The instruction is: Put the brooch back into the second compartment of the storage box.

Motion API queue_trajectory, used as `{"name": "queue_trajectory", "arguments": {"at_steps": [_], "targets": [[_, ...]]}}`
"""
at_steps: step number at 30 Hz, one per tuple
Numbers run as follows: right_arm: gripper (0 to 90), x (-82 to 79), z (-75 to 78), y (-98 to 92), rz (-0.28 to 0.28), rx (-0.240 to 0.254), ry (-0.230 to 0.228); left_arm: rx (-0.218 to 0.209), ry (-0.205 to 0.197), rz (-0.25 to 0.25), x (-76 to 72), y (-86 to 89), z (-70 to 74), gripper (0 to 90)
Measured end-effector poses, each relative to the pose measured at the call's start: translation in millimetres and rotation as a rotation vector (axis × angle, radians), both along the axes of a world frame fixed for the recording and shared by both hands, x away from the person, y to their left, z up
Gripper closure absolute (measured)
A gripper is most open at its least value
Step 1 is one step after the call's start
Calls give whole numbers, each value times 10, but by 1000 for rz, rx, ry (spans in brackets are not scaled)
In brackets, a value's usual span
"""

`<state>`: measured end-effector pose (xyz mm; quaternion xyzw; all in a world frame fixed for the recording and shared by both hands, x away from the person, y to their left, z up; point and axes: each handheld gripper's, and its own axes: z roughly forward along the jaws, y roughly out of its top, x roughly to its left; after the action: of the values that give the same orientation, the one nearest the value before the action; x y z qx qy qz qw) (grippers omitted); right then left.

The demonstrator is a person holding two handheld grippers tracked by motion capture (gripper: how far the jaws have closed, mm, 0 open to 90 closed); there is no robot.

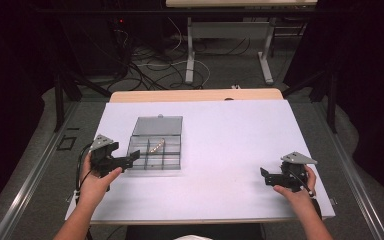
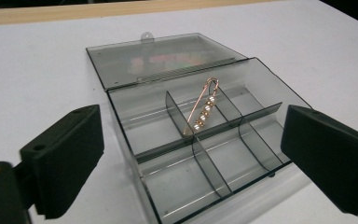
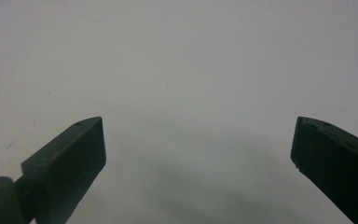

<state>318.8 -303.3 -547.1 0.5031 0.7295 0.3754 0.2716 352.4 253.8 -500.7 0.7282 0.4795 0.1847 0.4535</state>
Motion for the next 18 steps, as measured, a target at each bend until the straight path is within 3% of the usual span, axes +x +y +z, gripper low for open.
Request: {"name": "queue_trajectory", "arguments": {"at_steps": [2, 18], "targets": [[26, -2, 3, 0, 1, -2, 1, -7, -3, 4, -33, 34, -2, 2], [26, -7, 10, -6, 9, 4, 4, -28, -17, 67, -212, 298, -155, 2]]}}
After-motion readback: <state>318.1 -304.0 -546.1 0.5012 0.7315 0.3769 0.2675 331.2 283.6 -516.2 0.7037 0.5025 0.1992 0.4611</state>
